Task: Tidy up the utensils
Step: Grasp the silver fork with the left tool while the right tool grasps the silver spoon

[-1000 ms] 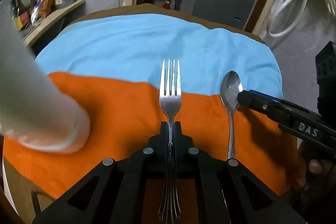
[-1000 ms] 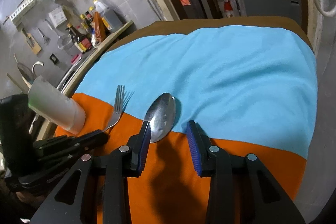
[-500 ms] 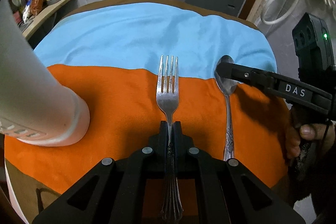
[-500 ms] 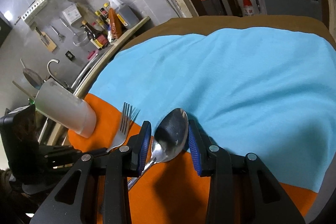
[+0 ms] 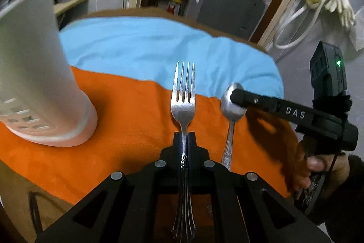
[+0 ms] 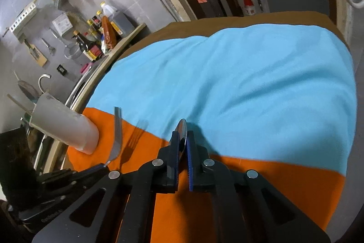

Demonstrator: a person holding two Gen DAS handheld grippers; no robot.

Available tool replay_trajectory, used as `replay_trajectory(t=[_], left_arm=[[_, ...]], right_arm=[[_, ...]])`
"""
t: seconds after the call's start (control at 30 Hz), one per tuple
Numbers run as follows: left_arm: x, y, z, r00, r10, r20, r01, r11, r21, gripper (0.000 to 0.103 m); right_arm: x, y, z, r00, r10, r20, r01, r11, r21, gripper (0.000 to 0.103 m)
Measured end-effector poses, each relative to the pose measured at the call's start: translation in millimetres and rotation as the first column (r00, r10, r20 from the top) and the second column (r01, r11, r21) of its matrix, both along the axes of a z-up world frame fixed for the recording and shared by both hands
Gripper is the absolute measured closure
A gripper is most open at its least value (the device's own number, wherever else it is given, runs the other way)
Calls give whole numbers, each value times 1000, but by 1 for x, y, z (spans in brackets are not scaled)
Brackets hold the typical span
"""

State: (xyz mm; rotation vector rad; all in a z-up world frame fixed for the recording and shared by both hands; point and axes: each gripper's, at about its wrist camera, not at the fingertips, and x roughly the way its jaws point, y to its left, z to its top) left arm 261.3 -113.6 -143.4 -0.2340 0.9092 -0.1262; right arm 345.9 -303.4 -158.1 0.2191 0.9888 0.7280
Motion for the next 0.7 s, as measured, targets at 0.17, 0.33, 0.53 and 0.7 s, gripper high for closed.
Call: replay_trajectory(t=[0.17,0.33,0.53,0.7], left_arm=[[-15,1,13,997,5,80,-2,1000,-28,101],[-30,-3,32,980,-9,197,18,999,-41,101],[-42,-5,51,954,-5,299,19,999,-45,101],[-54,-4,67,938,-17,345,34,998,-44,101]], right_arm=[[-18,-12,10,997,-69,41,69,998,13,100],[-45,-18,35,979,-130,156,135,991,-24,100],[-80,-11,64,936,-158,313,184,981,-56,101],[-103,2,84,893,-151,424,199,978,-70,101]])
